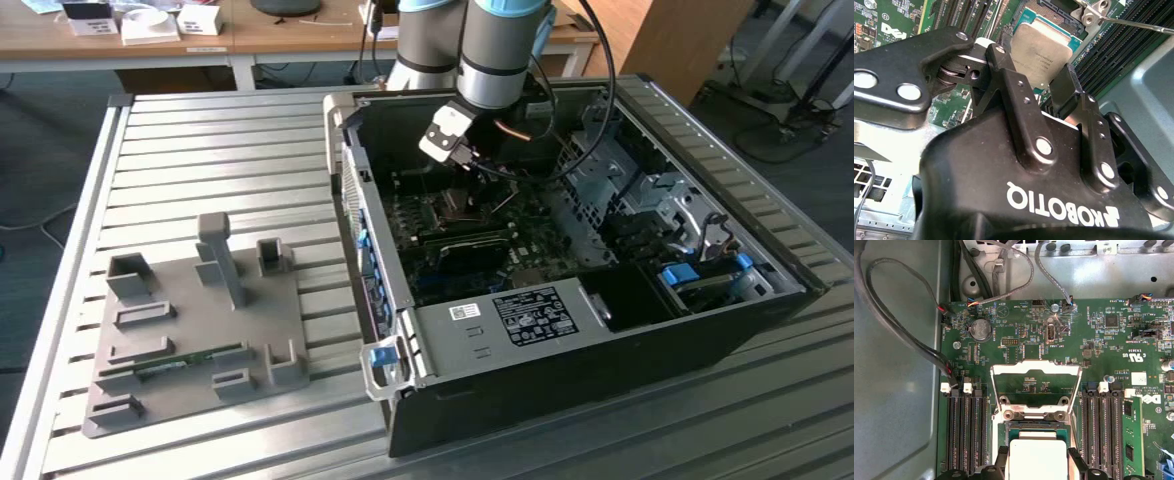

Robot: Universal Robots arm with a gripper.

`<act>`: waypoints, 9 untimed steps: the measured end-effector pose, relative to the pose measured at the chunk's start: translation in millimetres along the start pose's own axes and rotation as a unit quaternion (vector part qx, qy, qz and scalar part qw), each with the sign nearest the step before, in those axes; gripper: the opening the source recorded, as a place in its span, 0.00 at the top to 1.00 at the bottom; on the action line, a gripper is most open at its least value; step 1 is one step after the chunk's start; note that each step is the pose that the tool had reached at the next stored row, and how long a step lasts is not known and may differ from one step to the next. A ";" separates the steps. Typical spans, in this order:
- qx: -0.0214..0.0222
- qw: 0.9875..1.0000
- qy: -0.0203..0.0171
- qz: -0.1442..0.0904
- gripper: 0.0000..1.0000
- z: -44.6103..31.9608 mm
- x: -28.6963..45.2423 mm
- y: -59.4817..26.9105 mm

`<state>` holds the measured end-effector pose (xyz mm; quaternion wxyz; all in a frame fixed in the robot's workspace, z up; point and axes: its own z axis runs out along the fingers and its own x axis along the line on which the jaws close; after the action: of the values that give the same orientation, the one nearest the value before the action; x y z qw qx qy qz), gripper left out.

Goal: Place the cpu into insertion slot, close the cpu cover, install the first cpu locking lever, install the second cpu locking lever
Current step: 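Place the cpu into insertion slot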

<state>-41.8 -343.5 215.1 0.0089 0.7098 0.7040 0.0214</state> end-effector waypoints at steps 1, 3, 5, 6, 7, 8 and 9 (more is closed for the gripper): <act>0.000 1.000 0.000 0.000 0.46 0.0 0.0 0.0; 0.000 1.000 0.001 0.000 0.46 0.0 0.1 0.0; 0.000 1.000 0.001 0.000 0.46 0.1 0.1 0.0; 0.000 1.000 0.001 0.000 0.46 0.1 0.1 0.0; 0.000 1.000 0.001 0.000 0.46 0.1 0.0 0.0; 0.000 1.000 0.001 0.000 0.46 0.2 0.0 0.0; 0.000 1.000 0.001 0.000 0.46 0.6 0.0 0.0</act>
<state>-41.8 -343.5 214.5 0.0079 0.7098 0.7040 0.0224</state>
